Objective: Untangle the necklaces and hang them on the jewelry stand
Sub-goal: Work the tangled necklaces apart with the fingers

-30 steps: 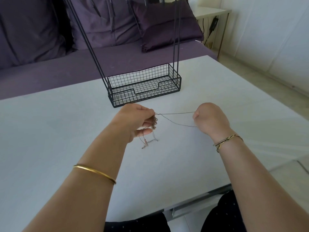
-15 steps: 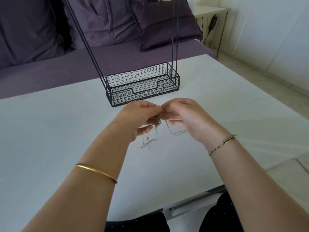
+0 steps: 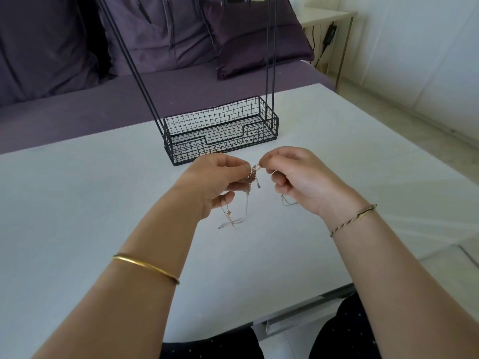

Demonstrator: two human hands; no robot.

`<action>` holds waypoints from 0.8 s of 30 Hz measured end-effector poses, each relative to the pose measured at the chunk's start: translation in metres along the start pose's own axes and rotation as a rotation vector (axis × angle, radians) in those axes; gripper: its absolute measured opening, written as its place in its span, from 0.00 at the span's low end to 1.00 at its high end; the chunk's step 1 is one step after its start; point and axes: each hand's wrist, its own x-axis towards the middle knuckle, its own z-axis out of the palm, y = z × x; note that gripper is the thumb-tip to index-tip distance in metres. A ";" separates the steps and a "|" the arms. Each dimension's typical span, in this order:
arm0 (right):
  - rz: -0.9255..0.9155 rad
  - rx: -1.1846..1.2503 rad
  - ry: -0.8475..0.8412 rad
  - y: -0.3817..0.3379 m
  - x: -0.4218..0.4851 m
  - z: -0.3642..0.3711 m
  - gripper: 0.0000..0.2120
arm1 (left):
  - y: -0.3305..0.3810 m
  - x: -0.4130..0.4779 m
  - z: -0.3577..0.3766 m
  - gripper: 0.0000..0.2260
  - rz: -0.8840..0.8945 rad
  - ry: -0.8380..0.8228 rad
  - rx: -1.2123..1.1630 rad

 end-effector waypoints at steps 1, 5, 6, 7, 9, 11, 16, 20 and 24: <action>-0.002 -0.003 0.014 0.000 0.000 0.000 0.07 | 0.000 0.000 0.000 0.02 -0.006 -0.004 0.005; 0.001 -0.013 0.063 0.000 0.002 -0.002 0.08 | 0.000 0.002 0.000 0.03 -0.027 -0.015 -0.001; 0.006 -0.013 0.071 0.000 0.003 -0.003 0.08 | 0.000 0.002 0.000 0.03 -0.029 -0.018 -0.013; 0.012 -0.010 0.073 -0.001 0.003 -0.004 0.08 | 0.001 0.002 0.000 0.03 -0.029 -0.023 -0.027; 0.022 -0.016 0.060 -0.001 0.003 -0.004 0.08 | 0.001 0.003 0.000 0.04 -0.018 -0.030 -0.045; 0.012 -0.073 0.047 0.001 0.003 -0.004 0.08 | 0.001 0.004 0.000 0.05 0.005 -0.021 -0.043; -0.001 -0.352 -0.051 0.004 0.000 -0.006 0.08 | -0.001 0.007 0.003 0.07 0.100 0.075 -0.006; -0.019 -0.239 -0.072 0.005 0.001 -0.003 0.08 | -0.002 0.009 0.003 0.07 0.176 0.130 0.058; -0.065 -0.003 -0.027 0.002 0.001 -0.002 0.09 | -0.001 0.006 0.004 0.04 0.155 0.063 0.001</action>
